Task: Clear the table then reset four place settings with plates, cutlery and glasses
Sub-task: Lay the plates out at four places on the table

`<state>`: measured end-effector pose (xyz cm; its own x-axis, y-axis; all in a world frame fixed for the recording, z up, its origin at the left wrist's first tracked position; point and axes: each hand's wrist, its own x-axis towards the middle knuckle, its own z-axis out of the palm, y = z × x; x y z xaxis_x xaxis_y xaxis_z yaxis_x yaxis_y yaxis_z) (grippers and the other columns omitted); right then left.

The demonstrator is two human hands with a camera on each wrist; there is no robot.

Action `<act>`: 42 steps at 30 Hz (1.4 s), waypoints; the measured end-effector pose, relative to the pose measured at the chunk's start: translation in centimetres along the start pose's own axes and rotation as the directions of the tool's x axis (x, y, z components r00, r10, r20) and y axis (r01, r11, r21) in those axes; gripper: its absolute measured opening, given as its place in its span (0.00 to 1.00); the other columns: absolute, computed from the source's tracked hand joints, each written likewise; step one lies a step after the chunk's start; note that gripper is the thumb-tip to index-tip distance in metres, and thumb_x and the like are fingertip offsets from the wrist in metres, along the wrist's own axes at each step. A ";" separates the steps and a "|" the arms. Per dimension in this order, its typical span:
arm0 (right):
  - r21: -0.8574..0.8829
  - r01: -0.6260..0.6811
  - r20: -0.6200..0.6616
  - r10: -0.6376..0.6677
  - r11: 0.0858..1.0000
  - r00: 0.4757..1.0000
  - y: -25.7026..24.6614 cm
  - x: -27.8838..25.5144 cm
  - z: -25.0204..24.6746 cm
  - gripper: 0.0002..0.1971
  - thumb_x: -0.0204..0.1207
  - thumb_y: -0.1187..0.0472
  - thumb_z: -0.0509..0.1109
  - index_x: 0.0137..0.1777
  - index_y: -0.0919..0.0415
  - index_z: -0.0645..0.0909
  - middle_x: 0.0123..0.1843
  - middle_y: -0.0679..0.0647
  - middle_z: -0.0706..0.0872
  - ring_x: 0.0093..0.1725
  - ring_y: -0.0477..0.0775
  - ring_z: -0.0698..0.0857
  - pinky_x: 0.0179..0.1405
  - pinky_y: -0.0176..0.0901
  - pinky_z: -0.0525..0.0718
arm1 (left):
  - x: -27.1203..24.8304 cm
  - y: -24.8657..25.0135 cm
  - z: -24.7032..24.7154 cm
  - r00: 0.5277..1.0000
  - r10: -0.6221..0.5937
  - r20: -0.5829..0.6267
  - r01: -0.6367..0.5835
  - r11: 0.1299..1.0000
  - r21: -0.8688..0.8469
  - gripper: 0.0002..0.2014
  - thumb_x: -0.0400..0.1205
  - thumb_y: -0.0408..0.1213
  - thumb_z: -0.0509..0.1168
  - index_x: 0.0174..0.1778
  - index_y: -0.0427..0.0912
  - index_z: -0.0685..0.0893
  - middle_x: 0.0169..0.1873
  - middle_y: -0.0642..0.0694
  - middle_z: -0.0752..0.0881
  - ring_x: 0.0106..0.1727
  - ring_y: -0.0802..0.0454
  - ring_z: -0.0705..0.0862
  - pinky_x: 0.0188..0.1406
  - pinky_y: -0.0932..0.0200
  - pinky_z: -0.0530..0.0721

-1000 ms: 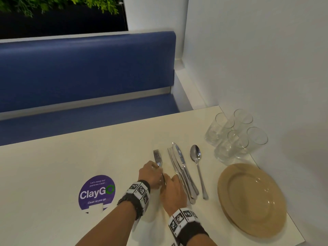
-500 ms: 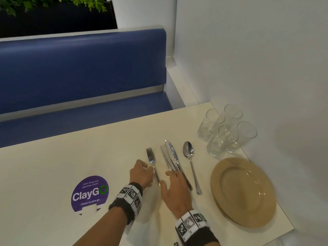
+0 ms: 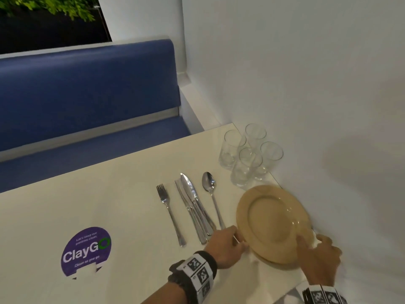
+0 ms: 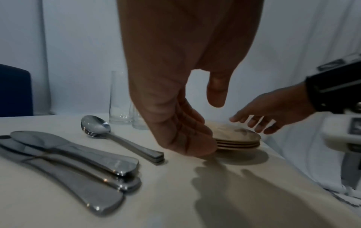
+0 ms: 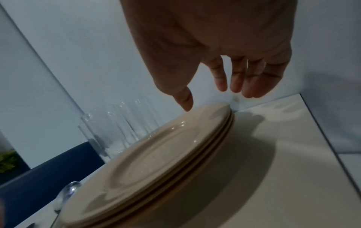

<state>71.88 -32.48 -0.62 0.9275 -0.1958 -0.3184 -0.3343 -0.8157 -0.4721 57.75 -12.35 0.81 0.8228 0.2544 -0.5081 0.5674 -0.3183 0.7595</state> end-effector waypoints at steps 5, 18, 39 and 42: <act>0.079 -0.135 0.166 0.121 0.988 0.979 -0.6 1.1 2.0 0.43 0.71 0.46 0.79 0.77 0.69 0.63 0.69 0.71 0.77 0.67 0.73 0.78 0.54 0.57 0.77 | -1.1 -0.8 0.5 0.998 -0.047 0.030 0.046 0.998 0.035 0.09 0.84 0.51 0.65 0.54 0.50 0.79 0.47 0.53 0.84 0.43 0.56 0.81 0.41 0.63 0.77; 0.394 0.183 -0.262 -0.081 0.901 0.962 -2.4 -6.2 -4.6 0.26 0.76 0.48 0.72 0.65 0.63 0.70 0.59 0.73 0.83 0.60 0.76 0.82 0.63 0.62 0.77 | -4.0 -3.9 -1.0 0.997 -0.079 -0.014 0.075 0.982 -0.170 0.15 0.81 0.58 0.66 0.52 0.50 0.82 0.51 0.48 0.89 0.50 0.47 0.90 0.55 0.52 0.86; 0.315 0.661 0.617 -0.676 0.681 0.403 -10.3 -31.3 13.4 0.13 0.74 0.52 0.76 0.56 0.47 0.77 0.48 0.44 0.85 0.47 0.45 0.85 0.41 0.38 0.79 | -29.0 -22.5 -9.2 0.363 -0.853 -0.375 -0.209 0.317 -0.925 0.30 0.81 0.67 0.59 0.51 0.43 0.92 0.48 0.40 0.94 0.51 0.37 0.91 0.57 0.39 0.89; 0.322 0.636 0.644 -0.654 0.702 0.397 -10.4 -34.1 14.3 0.07 0.76 0.52 0.73 0.50 0.45 0.78 0.40 0.46 0.88 0.37 0.43 0.87 0.33 0.36 0.83 | -32.5 -25.4 -9.2 0.302 -0.871 -0.387 -0.184 0.346 -0.920 0.27 0.80 0.67 0.62 0.44 0.48 0.93 0.46 0.43 0.94 0.53 0.36 0.90 0.60 0.35 0.87</act>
<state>41.35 -9.53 3.42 0.4792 0.8064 -0.3465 0.3010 -0.5218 -0.7982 16.29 -4.15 1.79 -0.2580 0.7079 -0.6575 0.0161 0.6836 0.7296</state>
